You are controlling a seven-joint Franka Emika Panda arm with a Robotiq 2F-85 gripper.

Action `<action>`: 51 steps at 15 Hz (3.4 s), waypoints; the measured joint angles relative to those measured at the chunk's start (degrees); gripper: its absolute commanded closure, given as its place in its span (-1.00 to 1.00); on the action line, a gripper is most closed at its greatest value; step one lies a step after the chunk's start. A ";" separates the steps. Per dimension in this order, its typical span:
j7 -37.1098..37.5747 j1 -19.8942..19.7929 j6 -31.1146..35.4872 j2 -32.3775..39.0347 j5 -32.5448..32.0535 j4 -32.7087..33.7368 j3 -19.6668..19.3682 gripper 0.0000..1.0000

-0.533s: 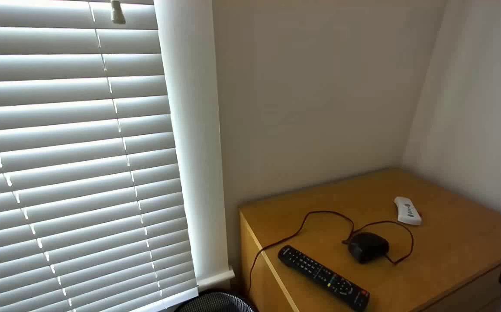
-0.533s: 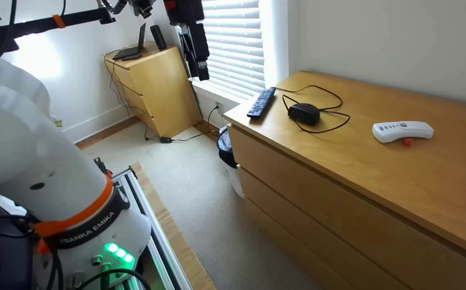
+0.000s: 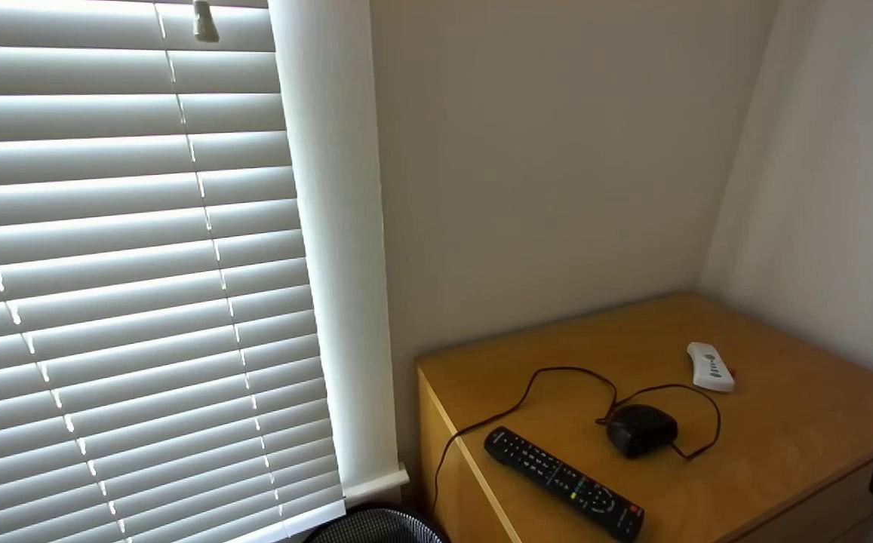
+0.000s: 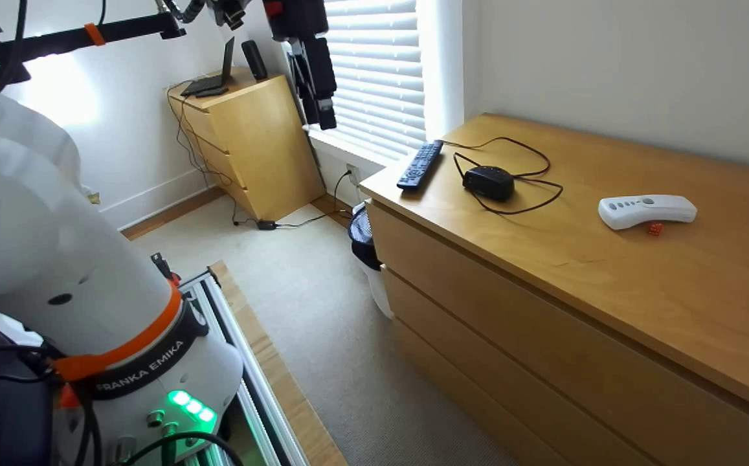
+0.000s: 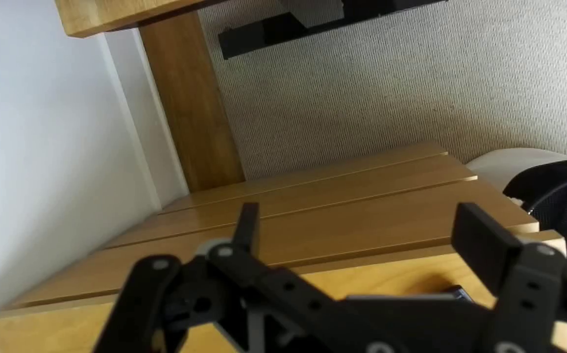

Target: Push a button on the white remote

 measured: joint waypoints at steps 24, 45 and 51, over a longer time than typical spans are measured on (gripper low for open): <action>1.00 -13.54 41.38 28.52 -13.36 13.31 -15.37 -1.00; 4.07 -9.00 48.74 42.87 -19.00 25.08 -23.14 -0.87; 4.08 -6.80 52.86 49.67 -17.45 30.03 -26.27 0.29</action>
